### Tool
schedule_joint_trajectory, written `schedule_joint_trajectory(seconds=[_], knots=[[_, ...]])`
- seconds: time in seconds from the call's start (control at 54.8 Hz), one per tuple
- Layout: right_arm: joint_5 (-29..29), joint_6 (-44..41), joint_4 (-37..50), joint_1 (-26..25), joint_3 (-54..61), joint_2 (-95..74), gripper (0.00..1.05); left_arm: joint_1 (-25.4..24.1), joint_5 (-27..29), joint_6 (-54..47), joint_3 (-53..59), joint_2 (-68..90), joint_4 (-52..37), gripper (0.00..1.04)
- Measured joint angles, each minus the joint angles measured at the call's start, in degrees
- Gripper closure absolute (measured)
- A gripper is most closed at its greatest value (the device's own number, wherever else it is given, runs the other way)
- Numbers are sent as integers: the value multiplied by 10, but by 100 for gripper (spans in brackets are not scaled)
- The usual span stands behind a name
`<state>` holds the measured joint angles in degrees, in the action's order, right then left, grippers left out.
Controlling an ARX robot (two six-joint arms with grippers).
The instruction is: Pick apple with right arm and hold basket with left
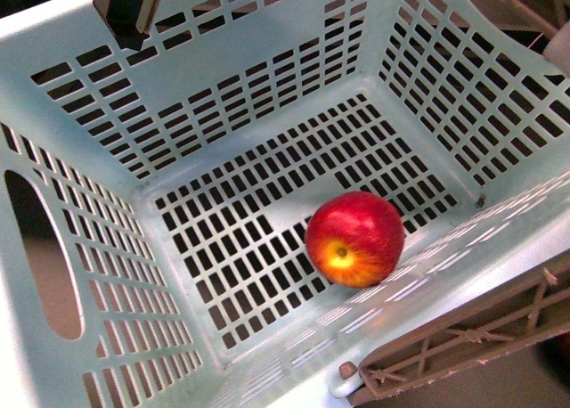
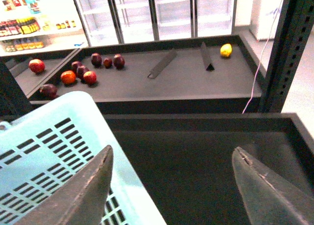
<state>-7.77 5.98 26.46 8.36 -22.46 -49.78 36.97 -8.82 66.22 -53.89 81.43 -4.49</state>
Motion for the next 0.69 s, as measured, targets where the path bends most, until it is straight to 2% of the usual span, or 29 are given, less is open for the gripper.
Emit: schedule_joint_trajectory(seconds=[0.11,0.329,0.402,0.694], knots=[[11,-34,20,-14,43,31,54,0,7,-1,0,0,0,88],[31,-50,24,-35,103,80,88,0,7,-2,0,0,0,88],[74,-57,23,-71,124,107,103,0,3,-2,0,0,0,88],[76,-57,-9,-82,174,186,103,0,5,2,0,0,0,88]])
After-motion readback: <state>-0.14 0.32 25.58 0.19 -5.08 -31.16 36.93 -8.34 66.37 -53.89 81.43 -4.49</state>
